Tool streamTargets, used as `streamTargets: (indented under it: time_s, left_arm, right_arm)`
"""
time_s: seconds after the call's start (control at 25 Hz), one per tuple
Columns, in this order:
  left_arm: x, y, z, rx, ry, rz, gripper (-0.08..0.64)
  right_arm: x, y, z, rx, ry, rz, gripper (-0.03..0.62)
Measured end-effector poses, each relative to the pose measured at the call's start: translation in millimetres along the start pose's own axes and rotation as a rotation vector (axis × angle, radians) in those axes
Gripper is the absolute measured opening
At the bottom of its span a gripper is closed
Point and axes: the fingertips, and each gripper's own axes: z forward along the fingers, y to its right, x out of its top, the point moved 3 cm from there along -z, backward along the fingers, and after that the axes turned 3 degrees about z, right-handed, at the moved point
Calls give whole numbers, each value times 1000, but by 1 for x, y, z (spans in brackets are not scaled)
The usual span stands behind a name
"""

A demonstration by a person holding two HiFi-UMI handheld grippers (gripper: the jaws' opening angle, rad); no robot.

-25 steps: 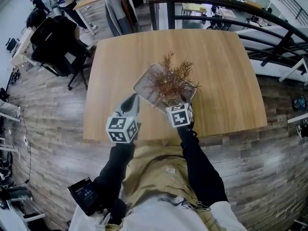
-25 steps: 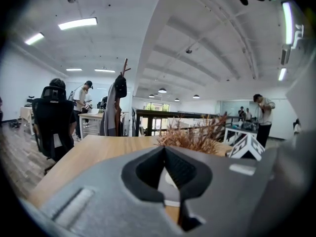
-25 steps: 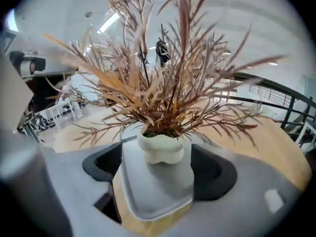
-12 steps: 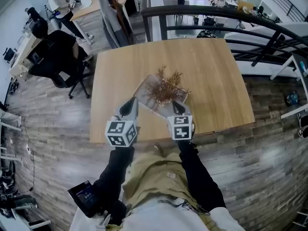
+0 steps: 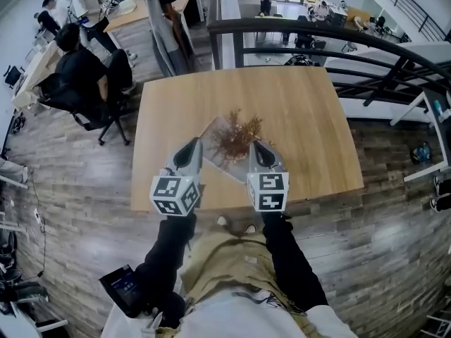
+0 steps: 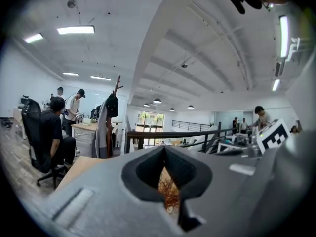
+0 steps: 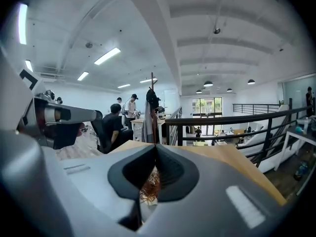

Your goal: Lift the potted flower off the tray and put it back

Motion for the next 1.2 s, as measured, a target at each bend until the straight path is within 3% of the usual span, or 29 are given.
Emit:
streamTargets:
  time_s: [0.6,1.2]
  left_arm:
    - [75,-19,13,2,99,19,2]
    - [86,-31,50,-19,109,41,2]
  right_arm:
    - [110,-28,-2,56,156,-116,5]
    - [133,-17,33,66,187,-110,3]
